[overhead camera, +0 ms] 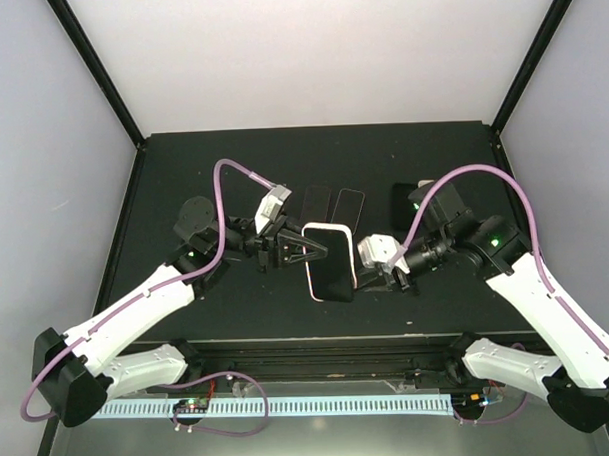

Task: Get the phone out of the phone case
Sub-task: Remove the phone case from the phone.

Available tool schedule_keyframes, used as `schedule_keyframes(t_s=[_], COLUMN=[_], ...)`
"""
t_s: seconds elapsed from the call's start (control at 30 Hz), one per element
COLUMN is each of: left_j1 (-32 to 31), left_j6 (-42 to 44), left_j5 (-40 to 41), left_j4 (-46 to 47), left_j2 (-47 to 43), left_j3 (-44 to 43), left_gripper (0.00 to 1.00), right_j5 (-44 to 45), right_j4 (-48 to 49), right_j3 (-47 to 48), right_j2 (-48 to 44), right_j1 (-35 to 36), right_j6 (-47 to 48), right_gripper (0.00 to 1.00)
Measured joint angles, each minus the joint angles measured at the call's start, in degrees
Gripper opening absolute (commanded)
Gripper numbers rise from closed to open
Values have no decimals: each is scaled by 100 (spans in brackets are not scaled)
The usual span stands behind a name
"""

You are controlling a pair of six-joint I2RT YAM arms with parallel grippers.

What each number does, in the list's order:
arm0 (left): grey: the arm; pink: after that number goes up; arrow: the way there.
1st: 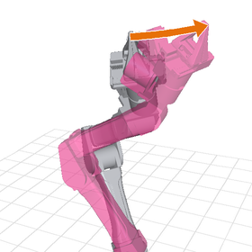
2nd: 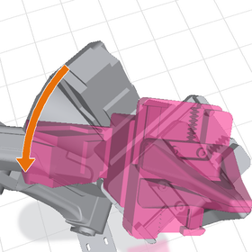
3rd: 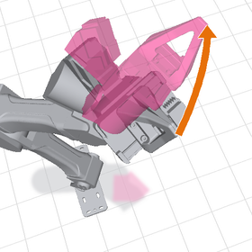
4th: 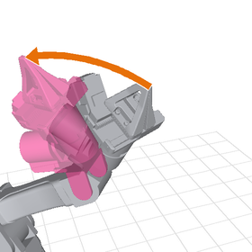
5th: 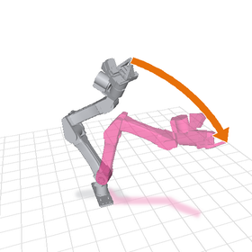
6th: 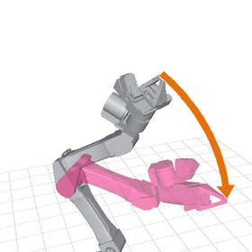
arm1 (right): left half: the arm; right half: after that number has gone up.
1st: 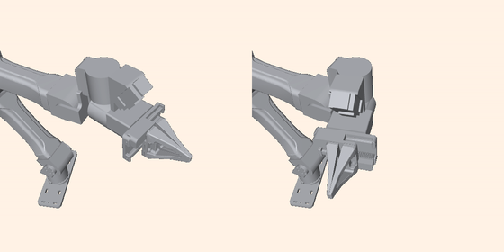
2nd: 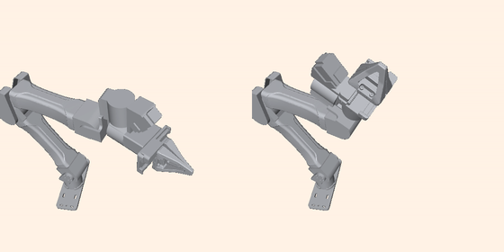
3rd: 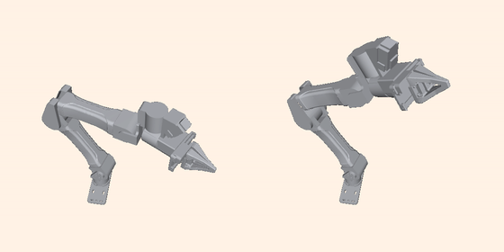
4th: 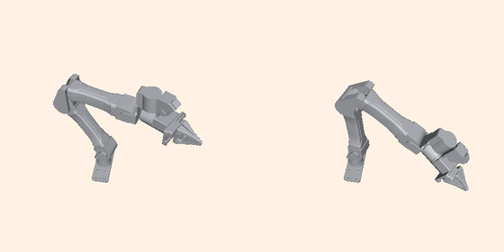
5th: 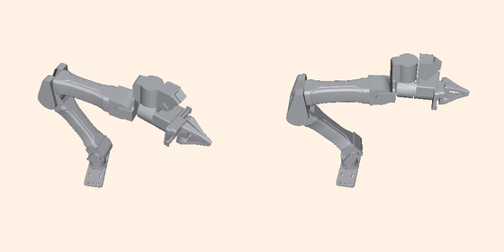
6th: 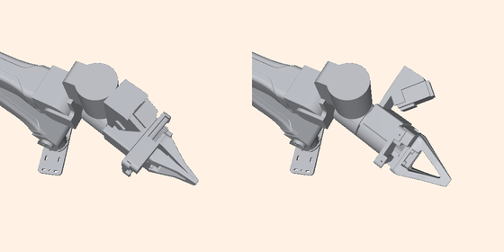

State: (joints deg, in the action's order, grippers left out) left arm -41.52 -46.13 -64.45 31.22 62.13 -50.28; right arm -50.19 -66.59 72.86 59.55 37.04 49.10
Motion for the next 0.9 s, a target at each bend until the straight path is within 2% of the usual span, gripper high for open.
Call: schedule_keyframes(t_s=[0.17, 0.4, 0.57, 0.9], left_j1=[46, 70, 44, -4], left_j6=[11, 166, 304, -15], left_j5=[133, 544, 1108, 1884], left_j4=[59, 170, 197, 968], left_j2=[-76, -352, -546, -240], left_j3=[0, 7, 168, 839], left_gripper=[2, 2, 2, 2], right_j5=[487, 463, 26, 162], right_j4=[763, 1488, 1950, 2575], right_j3=[-184, -251, -317, -916], right_j2=[-170, -345, -289, -186], right_j1=[9, -17, -50, -210], right_j6=[-1147, -2503, -3121, -4072], right_gripper=[35, 55, 57, 58])
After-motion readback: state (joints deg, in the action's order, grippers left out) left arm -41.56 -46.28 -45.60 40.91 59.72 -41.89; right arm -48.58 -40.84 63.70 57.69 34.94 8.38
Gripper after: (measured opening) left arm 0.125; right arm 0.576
